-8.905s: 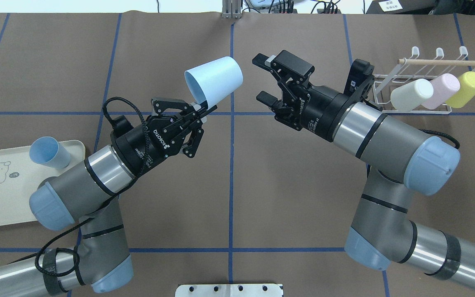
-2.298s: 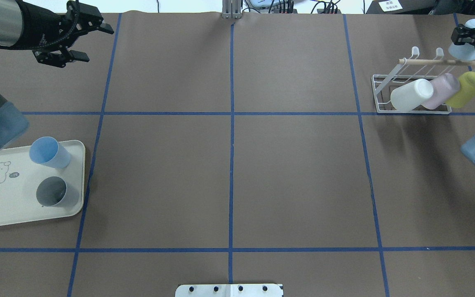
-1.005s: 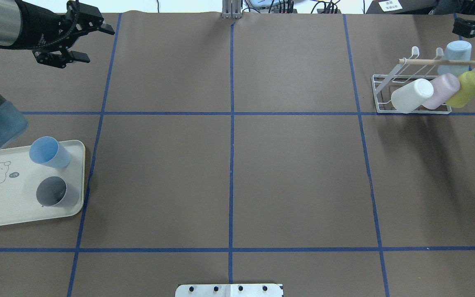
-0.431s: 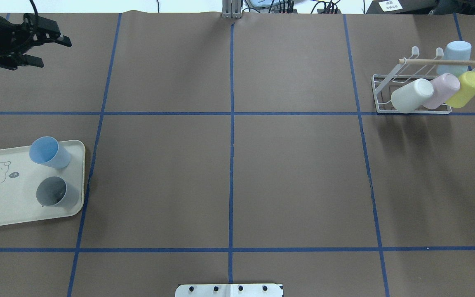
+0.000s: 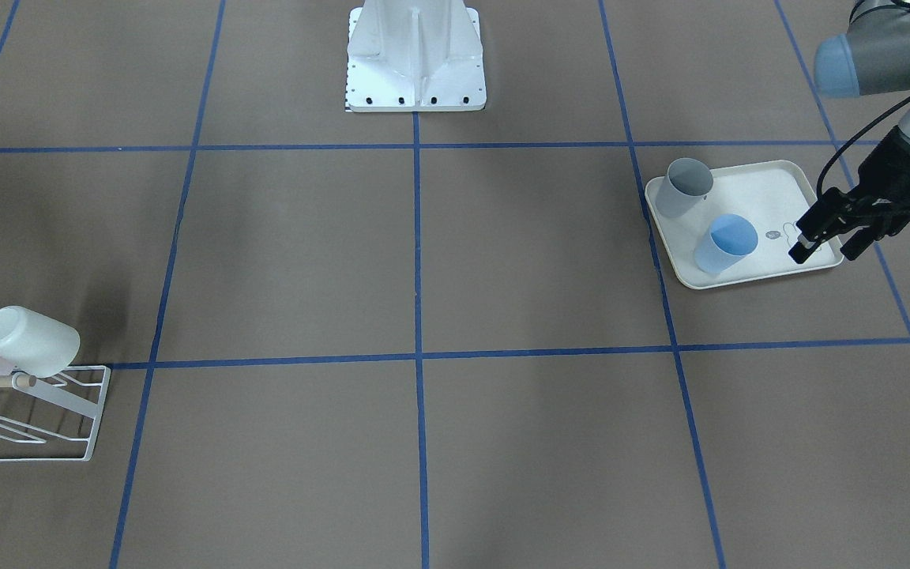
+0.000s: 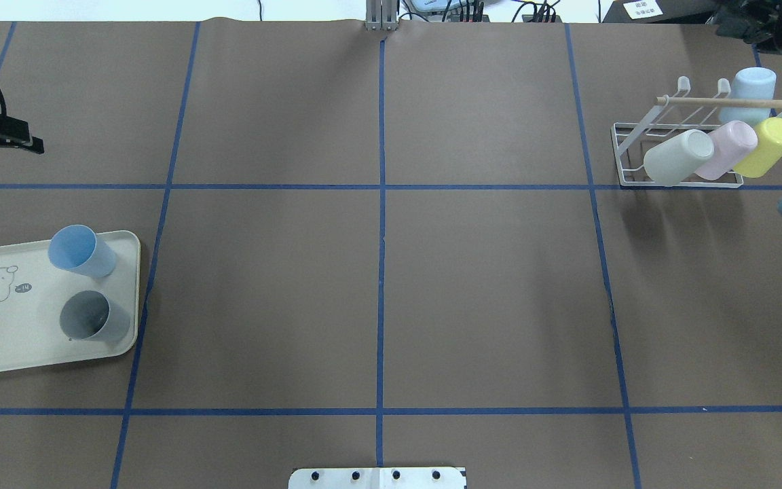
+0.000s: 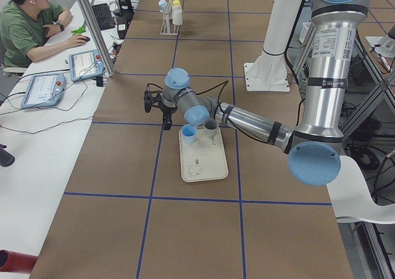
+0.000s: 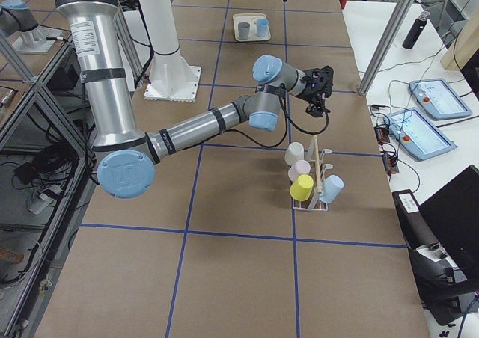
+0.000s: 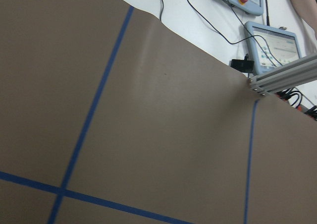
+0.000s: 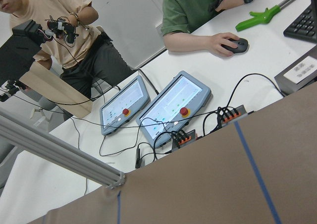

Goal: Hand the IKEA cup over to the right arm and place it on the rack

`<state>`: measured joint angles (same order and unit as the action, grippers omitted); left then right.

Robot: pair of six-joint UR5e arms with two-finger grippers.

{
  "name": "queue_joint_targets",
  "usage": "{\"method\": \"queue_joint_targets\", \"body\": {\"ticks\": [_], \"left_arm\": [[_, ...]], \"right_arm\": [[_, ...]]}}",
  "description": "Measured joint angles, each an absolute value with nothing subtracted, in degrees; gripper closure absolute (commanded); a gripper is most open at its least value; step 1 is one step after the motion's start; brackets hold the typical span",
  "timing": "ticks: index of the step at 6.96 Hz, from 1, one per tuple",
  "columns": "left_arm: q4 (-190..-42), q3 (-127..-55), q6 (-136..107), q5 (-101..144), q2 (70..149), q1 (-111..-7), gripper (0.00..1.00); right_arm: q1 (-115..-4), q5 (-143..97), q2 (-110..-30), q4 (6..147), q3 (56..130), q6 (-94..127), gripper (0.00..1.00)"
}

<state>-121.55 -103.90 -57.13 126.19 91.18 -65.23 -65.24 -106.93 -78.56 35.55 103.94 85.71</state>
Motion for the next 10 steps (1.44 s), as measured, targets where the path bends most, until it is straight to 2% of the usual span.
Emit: {"method": "queue_joint_targets", "body": {"ticks": [2,5,6,9,10], "left_arm": [[-121.5,-104.0,-55.8,126.0,87.3,-60.9,0.0],[-121.4,-103.9,-56.0,125.7,85.5,-54.2,0.02],[-121.4,-103.7,-56.0,125.7,85.3,-53.4,0.1],[-121.4,-102.7,-56.0,125.8,85.4,-52.4,0.19],[-121.3,-102.3,-56.0,125.8,85.7,-52.3,0.27]], "right_arm": [[-62.5,-107.0,-76.9,34.6,104.4,93.9,0.0],[-60.4,-107.0,-76.7,33.0,104.4,97.3,0.0],[-60.3,-107.0,-76.6,33.0,104.5,97.5,0.0],[-60.0,-107.0,-76.6,32.9,104.3,97.5,0.0],[-59.9,-107.0,-76.6,32.9,104.2,97.5,0.0]]}}
